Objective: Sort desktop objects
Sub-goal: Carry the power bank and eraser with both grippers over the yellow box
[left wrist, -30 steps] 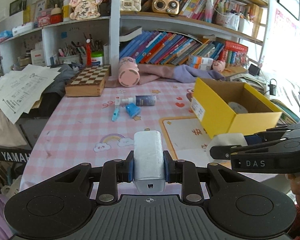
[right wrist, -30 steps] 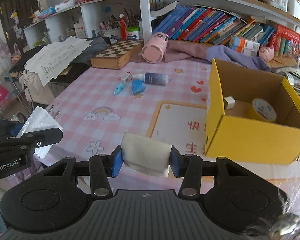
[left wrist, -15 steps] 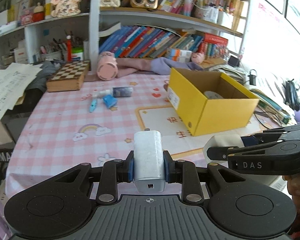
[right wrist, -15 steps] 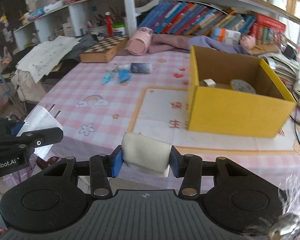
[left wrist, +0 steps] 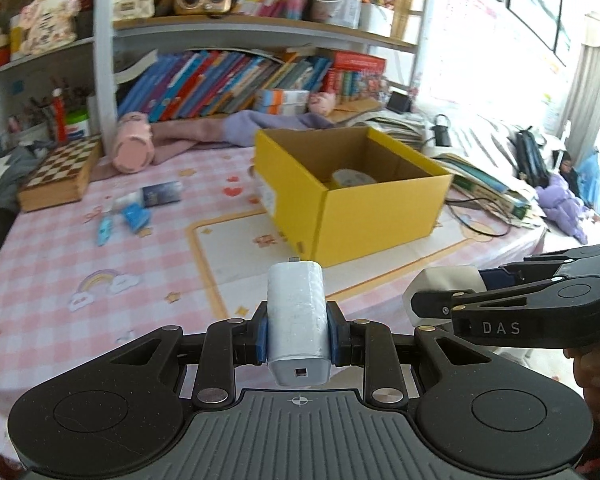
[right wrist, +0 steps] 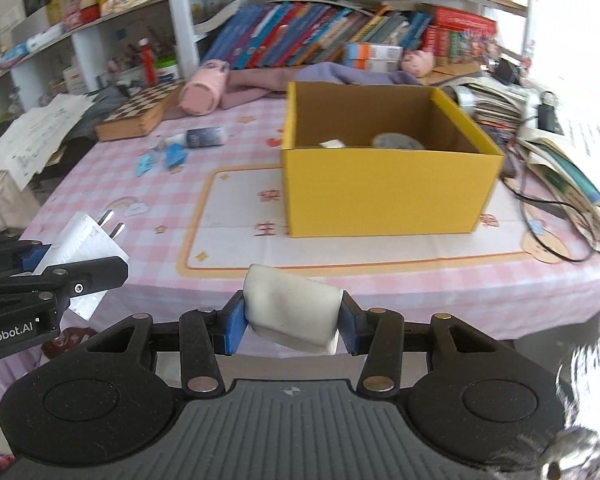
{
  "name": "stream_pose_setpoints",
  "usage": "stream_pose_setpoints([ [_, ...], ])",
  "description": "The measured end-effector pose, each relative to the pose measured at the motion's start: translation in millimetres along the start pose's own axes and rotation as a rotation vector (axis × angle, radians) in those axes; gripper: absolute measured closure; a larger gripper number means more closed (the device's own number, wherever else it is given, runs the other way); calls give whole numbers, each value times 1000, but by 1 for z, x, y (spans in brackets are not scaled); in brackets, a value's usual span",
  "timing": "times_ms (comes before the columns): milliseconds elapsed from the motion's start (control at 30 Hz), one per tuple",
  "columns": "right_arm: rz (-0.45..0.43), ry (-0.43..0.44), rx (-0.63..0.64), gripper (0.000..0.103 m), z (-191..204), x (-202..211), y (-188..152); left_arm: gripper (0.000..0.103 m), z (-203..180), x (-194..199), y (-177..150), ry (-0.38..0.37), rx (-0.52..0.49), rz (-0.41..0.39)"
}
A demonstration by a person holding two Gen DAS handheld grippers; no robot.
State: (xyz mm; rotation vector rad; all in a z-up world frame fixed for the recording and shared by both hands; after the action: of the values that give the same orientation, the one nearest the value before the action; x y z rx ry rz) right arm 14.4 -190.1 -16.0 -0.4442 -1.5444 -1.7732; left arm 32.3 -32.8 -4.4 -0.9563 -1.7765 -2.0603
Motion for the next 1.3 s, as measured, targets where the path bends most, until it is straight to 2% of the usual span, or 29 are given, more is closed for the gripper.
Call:
stream_pose_setpoints([
  [267,-20,-72,-65,59,-33,20,-9,77,-39,-8,7,-98,-78,-4],
  [800,-49,-147,-122,60,-73,42,-11,77,-84,-20,24,-175,-138,-24],
  [1300,-63,-185,-156,62,-97,45,-4,77,-105,-32,47,-232,-186,-56],
])
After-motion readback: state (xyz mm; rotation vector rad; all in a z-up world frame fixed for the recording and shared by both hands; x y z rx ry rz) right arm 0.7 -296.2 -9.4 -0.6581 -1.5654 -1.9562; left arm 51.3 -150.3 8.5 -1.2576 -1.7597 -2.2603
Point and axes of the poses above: each gripper's, at about its wrist camera, not at the fingertips, and x roughly against the way its jaws point, z to its left, y to its top, the point moved 4 cm from there along -x, roughly the way its jaws point, and after that the axes turned 13 degrees about y, right-handed, at the moved point
